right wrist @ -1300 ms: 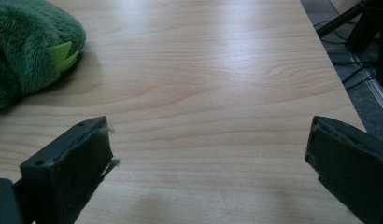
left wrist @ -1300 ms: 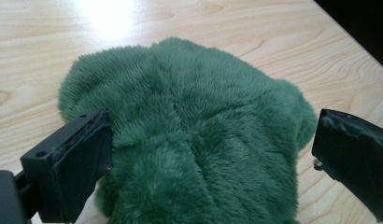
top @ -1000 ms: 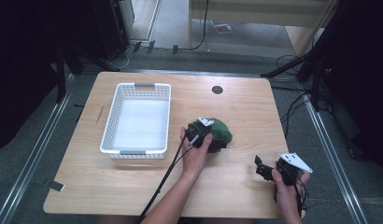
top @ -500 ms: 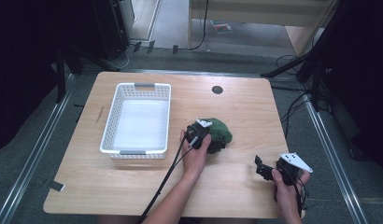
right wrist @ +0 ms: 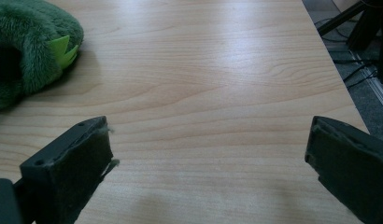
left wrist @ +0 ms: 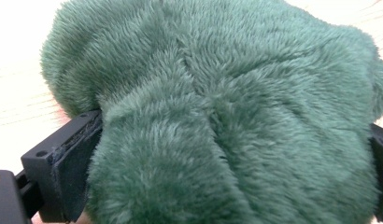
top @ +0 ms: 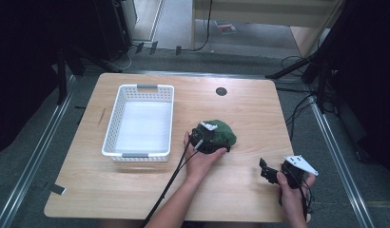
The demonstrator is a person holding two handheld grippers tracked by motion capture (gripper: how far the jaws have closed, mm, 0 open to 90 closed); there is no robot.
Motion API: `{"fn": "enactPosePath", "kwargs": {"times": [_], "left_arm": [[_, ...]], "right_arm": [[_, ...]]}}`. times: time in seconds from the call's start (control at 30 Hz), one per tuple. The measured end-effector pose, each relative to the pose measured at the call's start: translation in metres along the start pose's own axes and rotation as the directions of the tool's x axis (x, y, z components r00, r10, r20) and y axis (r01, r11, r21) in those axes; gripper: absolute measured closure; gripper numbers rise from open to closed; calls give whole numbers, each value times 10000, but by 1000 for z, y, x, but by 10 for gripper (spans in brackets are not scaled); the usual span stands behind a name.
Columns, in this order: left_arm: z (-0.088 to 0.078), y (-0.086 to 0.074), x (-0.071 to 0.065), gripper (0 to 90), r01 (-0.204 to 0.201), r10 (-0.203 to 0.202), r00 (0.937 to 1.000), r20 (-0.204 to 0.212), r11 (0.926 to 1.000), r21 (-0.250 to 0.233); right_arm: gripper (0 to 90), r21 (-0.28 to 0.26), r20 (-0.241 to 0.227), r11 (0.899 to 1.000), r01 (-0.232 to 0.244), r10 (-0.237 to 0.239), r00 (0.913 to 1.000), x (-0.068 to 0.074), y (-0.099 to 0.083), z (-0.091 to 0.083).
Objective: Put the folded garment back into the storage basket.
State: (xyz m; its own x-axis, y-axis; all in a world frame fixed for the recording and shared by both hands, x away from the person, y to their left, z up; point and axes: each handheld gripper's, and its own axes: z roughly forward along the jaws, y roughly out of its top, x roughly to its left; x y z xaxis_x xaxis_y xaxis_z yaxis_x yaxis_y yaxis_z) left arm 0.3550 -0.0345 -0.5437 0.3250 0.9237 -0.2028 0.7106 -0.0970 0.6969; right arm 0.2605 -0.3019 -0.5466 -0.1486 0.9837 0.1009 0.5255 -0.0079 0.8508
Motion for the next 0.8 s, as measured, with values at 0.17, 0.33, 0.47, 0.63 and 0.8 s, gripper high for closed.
{"fn": "enactPosePath", "kwargs": {"times": [0.17, 0.33, 0.47, 0.63, 0.8], "left_arm": [[-1, -1, -2, 30, -121, 121, 9997, -230, 9999, 16], [-3, 1, 0, 120, 8, -9, 9999, -126, 10000, -22], [-5, 2, 1, 191, 25, -25, 10000, 25, 9999, -117], [-12, 6, 1, 283, 97, -87, 9996, 255, 9992, -399], [-21, 12, 3, 316, 235, -212, 9991, 374, 9979, -611]], "right_arm": [[8, 1, 9, 10000, 15, -15, 10000, 0, 0, 0], [8, 7, 13, 10000, 7, -7, 10000, 0, 0, 0], [8, 4, -18, 10000, 6, -5, 10000, 0, 0, 0], [8, 45, -11, 10000, -45, 45, 10000, 0, 0, 0], [8, 28, -47, 10000, -39, 39, 10000, -1, 0, 0]]}}
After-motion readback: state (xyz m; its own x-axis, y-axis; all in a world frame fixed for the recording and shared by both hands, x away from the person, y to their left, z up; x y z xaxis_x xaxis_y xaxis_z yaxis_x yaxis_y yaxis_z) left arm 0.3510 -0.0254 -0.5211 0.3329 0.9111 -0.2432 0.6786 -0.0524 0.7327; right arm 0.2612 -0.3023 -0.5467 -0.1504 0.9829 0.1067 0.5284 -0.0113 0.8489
